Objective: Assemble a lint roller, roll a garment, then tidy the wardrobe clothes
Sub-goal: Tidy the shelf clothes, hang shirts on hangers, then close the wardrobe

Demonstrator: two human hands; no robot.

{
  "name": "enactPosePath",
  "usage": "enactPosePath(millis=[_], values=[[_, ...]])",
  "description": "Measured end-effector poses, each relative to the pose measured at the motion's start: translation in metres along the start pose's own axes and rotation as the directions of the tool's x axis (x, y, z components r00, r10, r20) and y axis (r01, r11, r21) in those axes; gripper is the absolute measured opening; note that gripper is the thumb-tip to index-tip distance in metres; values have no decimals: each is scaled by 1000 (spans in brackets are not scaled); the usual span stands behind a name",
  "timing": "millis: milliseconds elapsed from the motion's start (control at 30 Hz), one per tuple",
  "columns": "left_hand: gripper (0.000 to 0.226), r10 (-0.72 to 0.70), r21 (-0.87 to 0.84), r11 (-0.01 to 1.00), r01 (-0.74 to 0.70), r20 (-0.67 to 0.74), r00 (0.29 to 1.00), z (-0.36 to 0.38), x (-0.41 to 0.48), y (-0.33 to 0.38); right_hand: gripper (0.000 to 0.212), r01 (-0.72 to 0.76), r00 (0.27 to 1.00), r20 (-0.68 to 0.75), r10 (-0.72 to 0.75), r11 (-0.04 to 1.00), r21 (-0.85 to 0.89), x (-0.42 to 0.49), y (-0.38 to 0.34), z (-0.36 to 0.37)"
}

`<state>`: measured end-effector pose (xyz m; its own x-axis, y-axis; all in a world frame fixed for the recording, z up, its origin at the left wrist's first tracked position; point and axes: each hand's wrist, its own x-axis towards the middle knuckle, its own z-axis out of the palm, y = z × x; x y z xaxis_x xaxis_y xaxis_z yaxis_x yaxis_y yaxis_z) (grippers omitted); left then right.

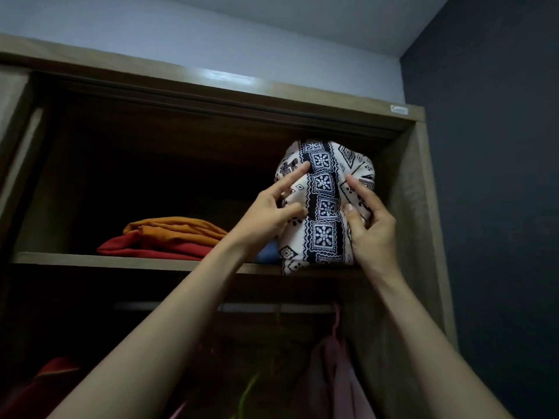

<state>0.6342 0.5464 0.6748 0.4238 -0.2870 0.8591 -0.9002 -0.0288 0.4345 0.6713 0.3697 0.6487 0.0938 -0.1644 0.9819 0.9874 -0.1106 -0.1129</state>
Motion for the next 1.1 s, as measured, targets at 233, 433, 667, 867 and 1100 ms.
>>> enactPosePath(millis=[233,433,667,867,1100], values=[[73,-95,65,993,98,-45,994,18,49,-31,47,91,996,35,-84,935,-343,27,35,-21],[58,-191,635,736,232,-134,972,12,47,-67,48,-55,854,359,378,751,-658,26,84,-24],[51,-200,856,498,140,-43,979,17,26,-64,58,9,818,350,457,598,-801,1,63,-28],[58,-187,967,251,52,-4,982,6,4,-73,56,84,811,359,462,515,-853,-22,46,-31],[70,79,952,305,11,-37,996,-28,-28,-59,51,46,943,279,181,760,-648,-38,16,-6]])
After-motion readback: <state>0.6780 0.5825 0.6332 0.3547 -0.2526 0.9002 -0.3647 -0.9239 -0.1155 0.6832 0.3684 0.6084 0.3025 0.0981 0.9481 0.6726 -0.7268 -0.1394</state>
